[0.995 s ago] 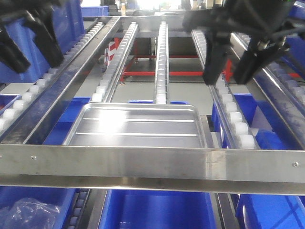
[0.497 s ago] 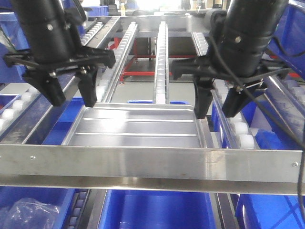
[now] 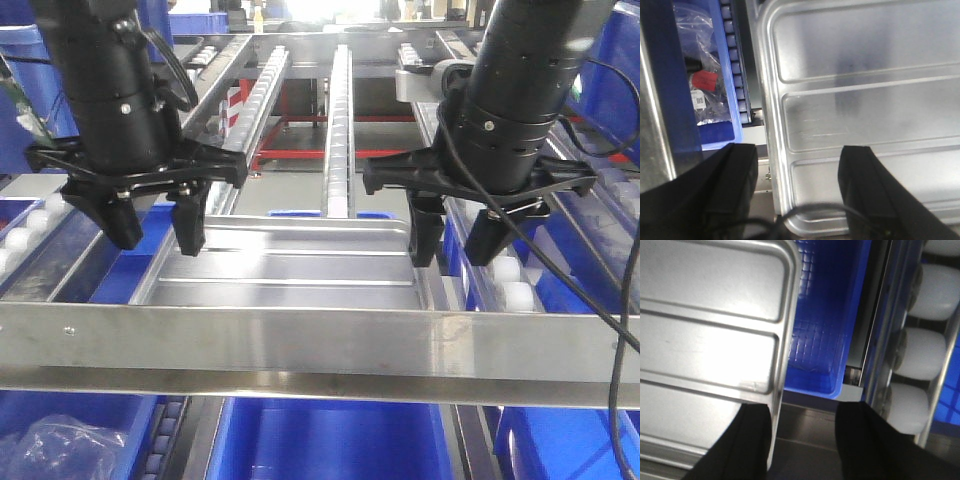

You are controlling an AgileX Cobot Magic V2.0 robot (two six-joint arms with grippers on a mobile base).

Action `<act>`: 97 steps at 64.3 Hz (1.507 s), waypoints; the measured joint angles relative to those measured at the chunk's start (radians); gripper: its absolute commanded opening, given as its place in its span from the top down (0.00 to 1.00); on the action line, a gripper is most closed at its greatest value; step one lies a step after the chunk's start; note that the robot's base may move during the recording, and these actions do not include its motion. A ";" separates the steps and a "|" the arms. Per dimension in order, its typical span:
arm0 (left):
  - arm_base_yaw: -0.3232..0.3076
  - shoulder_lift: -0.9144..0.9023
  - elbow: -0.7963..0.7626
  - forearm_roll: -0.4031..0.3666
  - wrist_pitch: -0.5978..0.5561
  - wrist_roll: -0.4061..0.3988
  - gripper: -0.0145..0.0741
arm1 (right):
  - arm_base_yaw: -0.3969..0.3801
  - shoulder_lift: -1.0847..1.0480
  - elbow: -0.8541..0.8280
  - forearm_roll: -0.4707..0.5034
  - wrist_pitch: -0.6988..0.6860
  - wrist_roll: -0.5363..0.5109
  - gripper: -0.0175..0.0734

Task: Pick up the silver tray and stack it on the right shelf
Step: 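Lower both grippers onto opposite side rims of the silver tray, then close both grippers on the tray's side rims, then lift the silver tray up off the shelf with both grippers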

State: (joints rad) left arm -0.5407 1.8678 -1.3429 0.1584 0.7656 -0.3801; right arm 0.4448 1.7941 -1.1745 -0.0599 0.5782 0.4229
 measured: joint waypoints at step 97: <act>0.022 0.003 -0.005 -0.004 -0.033 -0.059 0.94 | 0.000 -0.008 -0.006 0.020 -0.028 0.017 0.75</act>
State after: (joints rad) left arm -0.5188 1.8705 -1.3475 0.1541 0.7321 -0.4391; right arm 0.4448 1.7860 -1.1803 -0.0395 0.5498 0.4400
